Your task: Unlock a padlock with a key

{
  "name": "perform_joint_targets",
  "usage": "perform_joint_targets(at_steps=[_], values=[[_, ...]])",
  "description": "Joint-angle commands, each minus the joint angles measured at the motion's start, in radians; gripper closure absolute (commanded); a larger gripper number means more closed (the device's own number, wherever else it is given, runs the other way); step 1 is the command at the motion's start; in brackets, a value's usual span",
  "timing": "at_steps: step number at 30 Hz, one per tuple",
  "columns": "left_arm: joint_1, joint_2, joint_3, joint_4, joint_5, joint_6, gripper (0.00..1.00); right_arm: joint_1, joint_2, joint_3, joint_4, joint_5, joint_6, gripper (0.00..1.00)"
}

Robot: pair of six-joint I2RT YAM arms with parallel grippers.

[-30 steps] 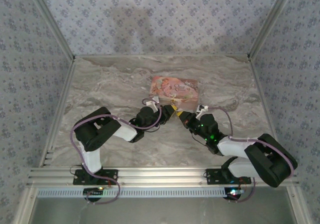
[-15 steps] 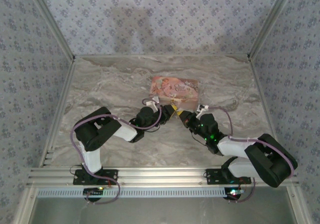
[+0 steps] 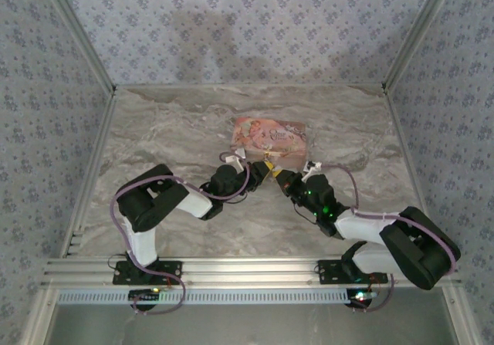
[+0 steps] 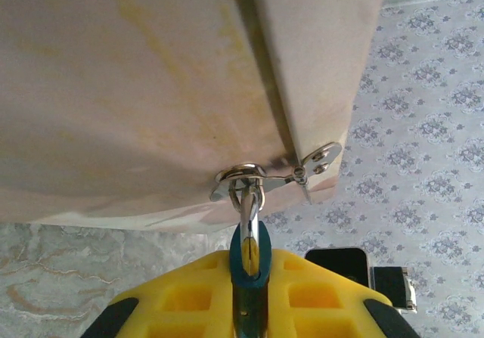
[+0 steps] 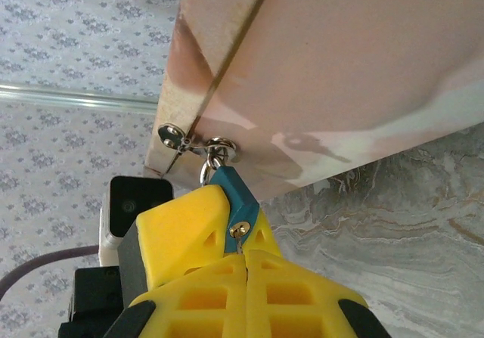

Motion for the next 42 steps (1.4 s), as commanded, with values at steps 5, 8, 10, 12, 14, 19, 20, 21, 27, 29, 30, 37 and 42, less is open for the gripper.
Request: perform_joint_targets(at_steps=[5, 8, 10, 12, 14, 19, 20, 21, 27, 29, 30, 37, 42], values=[[-0.023, -0.001, 0.040, 0.106, 0.030, 0.001, 0.88, 0.029, -0.031, 0.008, 0.006, 0.102, 0.101, 1.00], [-0.024, -0.002, 0.040, 0.106, 0.031, 0.002, 0.88, 0.031, -0.034, 0.013, -0.002, 0.102, 0.121, 1.00], [-0.024, -0.003, 0.041, 0.108, 0.031, 0.002, 0.88, 0.037, -0.032, 0.019, -0.005, 0.107, 0.127, 1.00], [-0.024, -0.003, 0.043, 0.106, 0.031, 0.002, 0.88, 0.041, -0.031, 0.020, -0.017, 0.112, 0.140, 1.00], [-0.026, -0.003, 0.043, 0.108, 0.034, 0.004, 0.88, 0.041, -0.023, 0.013, 0.009, 0.115, 0.163, 1.00], [-0.028, -0.004, 0.042, 0.112, 0.035, 0.003, 0.88, 0.049, -0.017, 0.013, 0.010, 0.129, 0.224, 1.00], [-0.028, -0.004, 0.040, 0.114, 0.035, 0.003, 0.88, 0.049, -0.011, 0.012, 0.018, 0.132, 0.235, 1.00], [-0.028, -0.006, 0.040, 0.116, 0.036, 0.004, 0.88, 0.049, -0.005, 0.010, 0.028, 0.134, 0.251, 1.00], [-0.028, -0.007, 0.040, 0.120, 0.037, 0.002, 0.88, 0.052, 0.059, -0.002, 0.139, 0.148, 0.360, 1.00], [-0.030, -0.008, 0.038, 0.123, 0.037, 0.002, 0.88, 0.059, 0.070, -0.002, 0.156, 0.155, 0.372, 1.00], [-0.029, -0.010, 0.037, 0.125, 0.037, 0.002, 0.88, 0.065, 0.071, -0.001, 0.160, 0.165, 0.373, 1.00], [-0.031, -0.011, 0.033, 0.131, 0.035, 0.003, 0.88, 0.078, 0.084, -0.031, 0.214, 0.219, 0.428, 1.00], [-0.031, -0.011, 0.030, 0.135, 0.032, 0.000, 0.89, 0.088, -0.020, -0.002, 0.028, 0.263, 0.274, 1.00]])
